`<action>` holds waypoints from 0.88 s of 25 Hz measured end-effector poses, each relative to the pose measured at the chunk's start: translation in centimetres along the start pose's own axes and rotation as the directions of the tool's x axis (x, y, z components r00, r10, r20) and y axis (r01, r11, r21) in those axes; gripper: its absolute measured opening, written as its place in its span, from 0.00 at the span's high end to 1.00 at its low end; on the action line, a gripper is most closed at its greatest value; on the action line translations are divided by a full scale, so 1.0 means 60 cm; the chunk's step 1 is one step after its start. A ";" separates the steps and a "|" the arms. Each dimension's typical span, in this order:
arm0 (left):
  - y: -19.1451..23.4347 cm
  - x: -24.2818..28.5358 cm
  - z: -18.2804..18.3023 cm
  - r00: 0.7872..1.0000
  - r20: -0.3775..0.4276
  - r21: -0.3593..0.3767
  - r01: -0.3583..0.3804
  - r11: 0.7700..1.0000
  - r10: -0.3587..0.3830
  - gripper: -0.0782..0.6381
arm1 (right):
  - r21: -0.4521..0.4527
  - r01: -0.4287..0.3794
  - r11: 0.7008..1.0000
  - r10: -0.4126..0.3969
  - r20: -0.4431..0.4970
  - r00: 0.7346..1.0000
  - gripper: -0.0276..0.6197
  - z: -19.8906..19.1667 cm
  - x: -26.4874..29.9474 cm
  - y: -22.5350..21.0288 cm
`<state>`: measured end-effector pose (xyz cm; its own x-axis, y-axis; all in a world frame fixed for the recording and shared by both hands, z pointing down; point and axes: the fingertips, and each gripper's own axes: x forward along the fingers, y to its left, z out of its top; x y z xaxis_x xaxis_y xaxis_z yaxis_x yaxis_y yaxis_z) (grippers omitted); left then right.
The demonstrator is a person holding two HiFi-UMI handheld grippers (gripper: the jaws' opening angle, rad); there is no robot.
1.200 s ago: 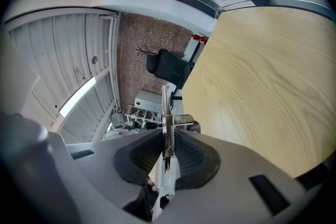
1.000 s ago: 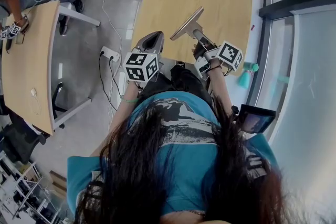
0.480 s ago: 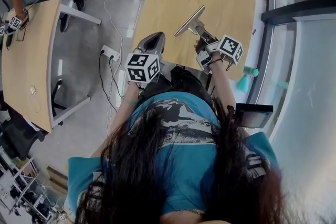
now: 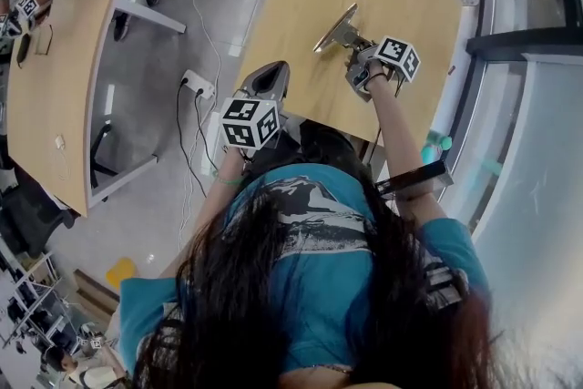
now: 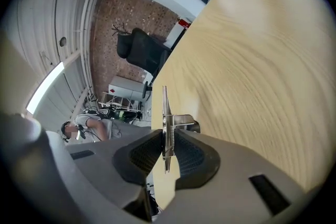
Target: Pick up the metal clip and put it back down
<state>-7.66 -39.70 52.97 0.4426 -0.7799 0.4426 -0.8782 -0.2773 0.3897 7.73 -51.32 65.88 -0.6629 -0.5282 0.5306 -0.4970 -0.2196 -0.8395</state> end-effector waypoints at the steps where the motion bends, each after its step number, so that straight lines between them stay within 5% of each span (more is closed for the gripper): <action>1: 0.002 0.002 0.001 1.000 0.000 -0.003 -0.004 1.000 0.004 0.89 | 0.002 0.010 1.000 -0.010 -0.006 1.000 0.84 0.005 0.009 -0.004; 10: 0.007 0.013 0.006 1.000 0.003 -0.006 -0.024 1.000 0.024 0.89 | 0.026 0.085 0.996 -0.084 -0.042 0.996 0.84 0.032 0.062 -0.041; 22: 0.024 0.006 0.008 0.999 0.010 -0.020 -0.037 0.999 0.037 0.89 | 0.091 0.076 0.993 -0.072 -0.046 0.996 0.83 0.033 0.077 -0.036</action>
<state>-8.84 -40.61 53.30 0.4076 -0.7953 0.4487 -0.8904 -0.2370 0.3887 6.85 -54.93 69.94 -0.6507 -0.4726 0.5943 -0.4930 -0.3324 -0.8041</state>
